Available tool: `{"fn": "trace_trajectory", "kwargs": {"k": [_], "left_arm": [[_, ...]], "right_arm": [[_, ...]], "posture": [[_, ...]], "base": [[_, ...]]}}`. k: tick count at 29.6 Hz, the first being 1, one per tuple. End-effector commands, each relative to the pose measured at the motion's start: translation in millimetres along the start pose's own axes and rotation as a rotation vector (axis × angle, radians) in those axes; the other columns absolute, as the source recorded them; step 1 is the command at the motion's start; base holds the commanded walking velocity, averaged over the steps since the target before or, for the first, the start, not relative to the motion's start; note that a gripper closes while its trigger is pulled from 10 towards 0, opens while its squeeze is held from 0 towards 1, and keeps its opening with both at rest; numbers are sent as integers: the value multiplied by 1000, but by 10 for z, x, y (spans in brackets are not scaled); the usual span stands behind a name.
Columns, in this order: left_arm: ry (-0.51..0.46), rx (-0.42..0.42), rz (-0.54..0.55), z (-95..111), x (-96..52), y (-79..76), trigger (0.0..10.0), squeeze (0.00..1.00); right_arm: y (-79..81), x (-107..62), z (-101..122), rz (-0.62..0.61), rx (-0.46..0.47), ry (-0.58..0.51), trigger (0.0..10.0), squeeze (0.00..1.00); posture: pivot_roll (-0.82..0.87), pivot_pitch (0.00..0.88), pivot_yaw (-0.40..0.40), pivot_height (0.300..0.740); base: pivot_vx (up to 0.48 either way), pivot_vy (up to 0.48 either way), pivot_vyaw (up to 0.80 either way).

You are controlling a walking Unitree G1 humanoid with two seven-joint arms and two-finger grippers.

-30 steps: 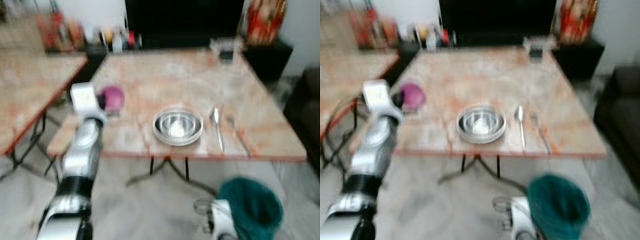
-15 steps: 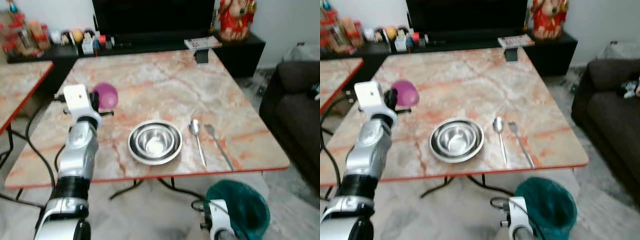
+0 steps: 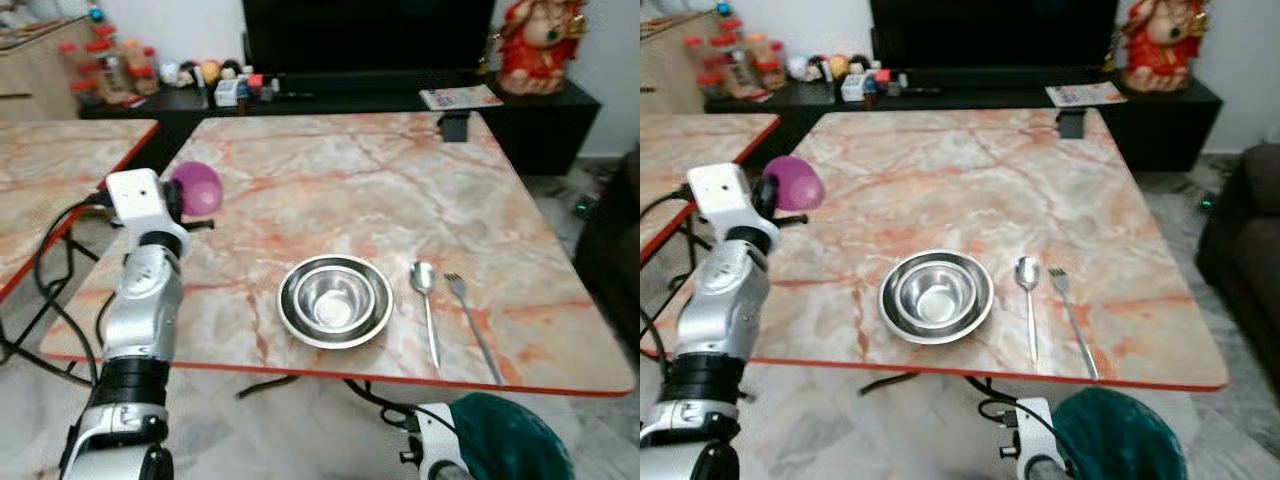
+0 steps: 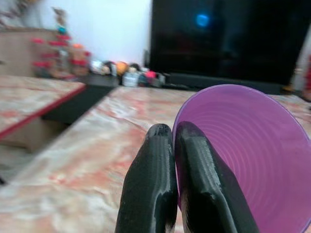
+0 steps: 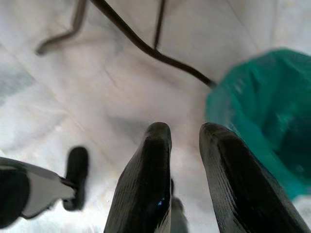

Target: Setting the table

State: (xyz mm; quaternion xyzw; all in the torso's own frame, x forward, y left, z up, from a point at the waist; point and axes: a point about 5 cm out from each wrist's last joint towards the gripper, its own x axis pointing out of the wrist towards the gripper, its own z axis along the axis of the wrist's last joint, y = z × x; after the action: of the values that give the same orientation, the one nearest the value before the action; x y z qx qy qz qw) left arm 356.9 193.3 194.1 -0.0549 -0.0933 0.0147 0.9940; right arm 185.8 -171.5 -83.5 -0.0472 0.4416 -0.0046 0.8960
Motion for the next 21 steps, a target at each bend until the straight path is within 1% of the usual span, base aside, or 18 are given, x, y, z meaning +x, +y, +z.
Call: {"fn": "trace_trajectory", "kwargs": {"k": [1, 3, 4, 6, 8, 10, 12, 14, 16, 19, 21], "left_arm": [[-9, -24, -41, 96, 35, -3, 10000, 0], [23, -13, -77, 82, 52, -9, 10000, 0], [66, 12, -122, 44, 69, -28, 10000, 0], [114, 24, -153, -8, 87, -48, 10000, 0], [195, 48, -201, -117, 116, -107, 10000, 0], [234, 48, -208, -163, 137, -137, 10000, 0], [261, 47, -204, -191, 157, -152, 10000, 0], [292, 79, -221, -224, 195, -199, 10000, 0], [332, 81, -233, -258, 221, -235, 10000, 0], [329, 113, -239, -234, 304, -302, 10000, 0], [342, 99, -235, -244, 328, -326, 10000, 0]], "right_arm": [[27, -1, -7, 1, 4, 4, 10000, 0], [32, -1, -8, 0, 6, 5, 10000, 0], [40, -2, -13, 0, 6, 6, 10000, 0], [48, -2, -15, 0, 8, 7, 10000, 0], [62, -5, -29, -6, 21, 10, 10000, 0], [69, -7, -37, -8, 28, 12, 10000, 0], [77, -8, -40, -7, 32, 12, 10000, 0], [85, -10, -48, -8, 37, 14, 10000, 0], [89, -13, -60, -9, 39, 16, 10000, 0], [87, -19, -84, -14, 45, 21, 10000, 0], [83, -22, -98, -18, 51, 23, 10000, 0]], "posture": [[33, 0, 50, 723], [35, 0, 53, 723], [35, 0, 57, 723], [32, 0, 63, 723], [23, 0, 77, 723], [19, 0, 82, 723], [18, 0, 83, 723], [16, 0, 88, 723], [13, 0, 92, 723], [5, 1, 99, 723], [3, 1, 100, 723]], "base": [[0, 0, 0], [0, 0, 0], [0, 0, 0], [0, 0, 0], [0, 0, 0], [0, 0, 0], [0, 0, 0], [0, 0, 0], [0, 0, 0], [0, 0, 0], [0, 0, 0]]}}
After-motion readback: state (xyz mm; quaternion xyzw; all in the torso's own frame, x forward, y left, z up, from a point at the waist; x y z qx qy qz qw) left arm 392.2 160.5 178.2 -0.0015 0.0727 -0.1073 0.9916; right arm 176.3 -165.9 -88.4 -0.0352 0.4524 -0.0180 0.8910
